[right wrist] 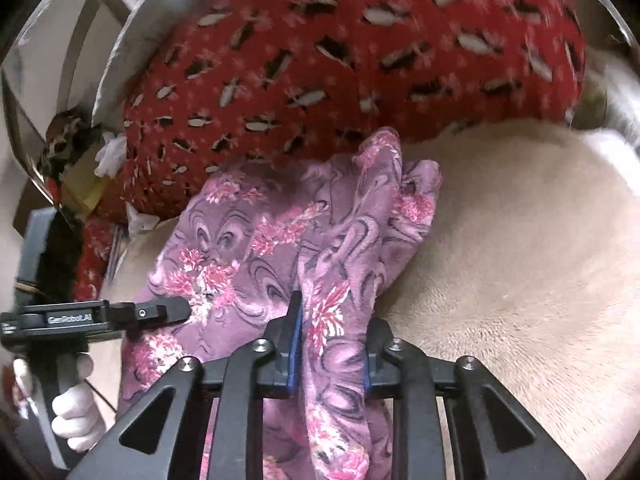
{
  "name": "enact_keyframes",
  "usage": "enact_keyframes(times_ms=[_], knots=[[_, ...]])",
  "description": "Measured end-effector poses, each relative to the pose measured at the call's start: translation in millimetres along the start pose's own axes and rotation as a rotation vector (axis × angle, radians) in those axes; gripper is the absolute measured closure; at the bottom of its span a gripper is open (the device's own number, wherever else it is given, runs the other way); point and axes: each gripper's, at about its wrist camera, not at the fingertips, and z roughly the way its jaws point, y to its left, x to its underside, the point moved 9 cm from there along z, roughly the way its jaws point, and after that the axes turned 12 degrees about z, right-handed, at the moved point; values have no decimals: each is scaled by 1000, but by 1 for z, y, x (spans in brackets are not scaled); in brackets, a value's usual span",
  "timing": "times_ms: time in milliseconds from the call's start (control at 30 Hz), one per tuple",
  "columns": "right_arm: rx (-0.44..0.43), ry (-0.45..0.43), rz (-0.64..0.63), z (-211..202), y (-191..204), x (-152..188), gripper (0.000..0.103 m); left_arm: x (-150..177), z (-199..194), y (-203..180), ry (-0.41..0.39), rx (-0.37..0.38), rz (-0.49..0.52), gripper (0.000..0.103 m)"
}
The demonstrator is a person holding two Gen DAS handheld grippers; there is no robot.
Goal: Fold small clothes
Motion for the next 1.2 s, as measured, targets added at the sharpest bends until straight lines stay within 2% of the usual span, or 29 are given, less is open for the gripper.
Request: enact_keyframes(times_ms=[133, 267, 467, 667, 867, 900, 967, 1000, 1067, 1100, 1200], knots=[[-6, -32, -21, -23, 28, 6, 81, 6, -39, -2, -53, -44, 30, 84], [-42, -43, -13, -42, 57, 23, 81, 25, -76, 8, -88, -73, 30, 84], [-90, -18, 1, -45, 101, 64, 81, 60, -113, 33, -101, -142, 30, 84], [-125, 13, 38, -37, 128, 103, 81, 97, -133, 64, -82, -162, -6, 84], [-144, 67, 131, -19, 124, 148, 80, 140, -121, 98, -23, -147, -65, 81], [-125, 88, 146, -10, 119, 158, 80, 150, -111, 108, 14, -150, -89, 79], [-68, 146, 180, 9, 102, 176, 76, 168, -93, 130, 77, -160, -142, 70], [-82, 141, 204, 11, 96, 177, 68, 172, -91, 136, 74, -133, -168, 64], [-114, 132, 247, 5, 90, 173, 67, 174, -100, 143, 52, -63, -211, 63], [-106, 126, 246, 2, 87, 169, 67, 172, -104, 144, 43, -55, -215, 64], [-48, 7, 245, -19, 81, 139, 64, 148, -124, 140, -36, -59, -178, 66]])
